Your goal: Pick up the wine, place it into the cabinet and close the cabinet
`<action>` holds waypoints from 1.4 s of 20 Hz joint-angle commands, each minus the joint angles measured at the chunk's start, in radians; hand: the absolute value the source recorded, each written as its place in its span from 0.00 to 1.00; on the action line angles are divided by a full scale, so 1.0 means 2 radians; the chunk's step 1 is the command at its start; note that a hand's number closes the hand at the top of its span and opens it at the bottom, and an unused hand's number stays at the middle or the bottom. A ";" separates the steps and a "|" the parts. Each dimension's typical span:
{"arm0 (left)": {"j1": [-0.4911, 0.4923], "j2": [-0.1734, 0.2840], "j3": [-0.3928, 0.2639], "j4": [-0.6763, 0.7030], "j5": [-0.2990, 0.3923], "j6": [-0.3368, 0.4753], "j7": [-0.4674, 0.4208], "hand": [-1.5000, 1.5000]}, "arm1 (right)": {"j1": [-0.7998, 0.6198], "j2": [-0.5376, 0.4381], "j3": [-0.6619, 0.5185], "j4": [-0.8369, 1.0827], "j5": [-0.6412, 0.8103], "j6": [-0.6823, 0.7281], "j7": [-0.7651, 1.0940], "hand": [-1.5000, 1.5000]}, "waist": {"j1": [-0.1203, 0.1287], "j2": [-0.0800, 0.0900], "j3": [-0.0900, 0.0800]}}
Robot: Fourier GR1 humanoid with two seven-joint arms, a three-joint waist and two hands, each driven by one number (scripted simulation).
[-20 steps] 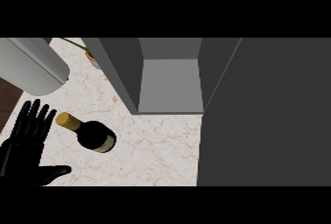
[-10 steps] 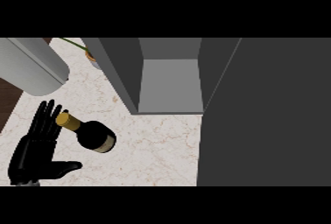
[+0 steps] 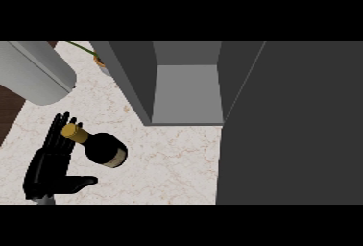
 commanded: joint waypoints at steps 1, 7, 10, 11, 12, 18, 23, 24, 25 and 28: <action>0.000 -0.010 -0.008 0.028 -0.014 0.000 -0.028 0.00 | 0.036 0.010 0.022 -0.097 -0.021 -0.005 0.027 0.00 | -0.001 0.000 0.000; -0.018 0.002 -0.003 0.081 -0.015 -0.014 -0.054 0.00 | 0.000 -0.006 -0.003 -0.086 -0.037 -0.010 0.053 0.00 | 0.001 0.000 0.000; -0.044 0.013 0.001 0.121 -0.023 -0.009 -0.058 0.00 | 0.042 -0.001 -0.009 -0.073 -0.041 0.019 0.006 0.00 | -0.001 0.000 0.000; -0.024 0.003 -0.001 0.136 -0.037 -0.015 -0.109 0.00 | 0.045 0.005 -0.006 -0.083 -0.036 0.008 0.015 0.00 | -0.001 0.000 0.000; -0.048 -0.007 -0.007 0.149 -0.044 0.003 -0.102 0.00 | 0.048 0.012 0.000 -0.054 -0.037 0.025 -0.022 0.00 | -0.001 0.001 0.000; -0.057 0.007 -0.005 0.156 -0.024 -0.014 -0.081 0.00 | 0.009 0.005 0.006 -0.108 -0.032 -0.016 0.063 0.00 | -0.001 -0.001 0.000; -0.072 -0.006 -0.010 0.194 -0.032 -0.009 -0.115 0.00 | 0.016 -0.001 -0.014 -0.105 -0.038 -0.003 0.051 0.00 | -0.003 0.000 0.000; -0.063 0.007 -0.003 0.195 -0.017 -0.033 -0.123 0.00 | -0.006 0.009 -0.001 -0.038 -0.019 0.005 0.015 0.00 | 0.002 0.001 0.000; -0.085 0.003 0.003 0.222 -0.024 -0.020 -0.139 0.00 | -0.002 -0.009 -0.036 -0.093 -0.062 -0.005 0.061 0.00 | -0.003 0.000 0.000; -0.096 0.016 0.007 0.251 -0.010 -0.048 -0.138 0.00 | -0.009 0.024 0.031 -0.070 0.009 -0.020 0.042 0.00 | 0.000 0.000 0.000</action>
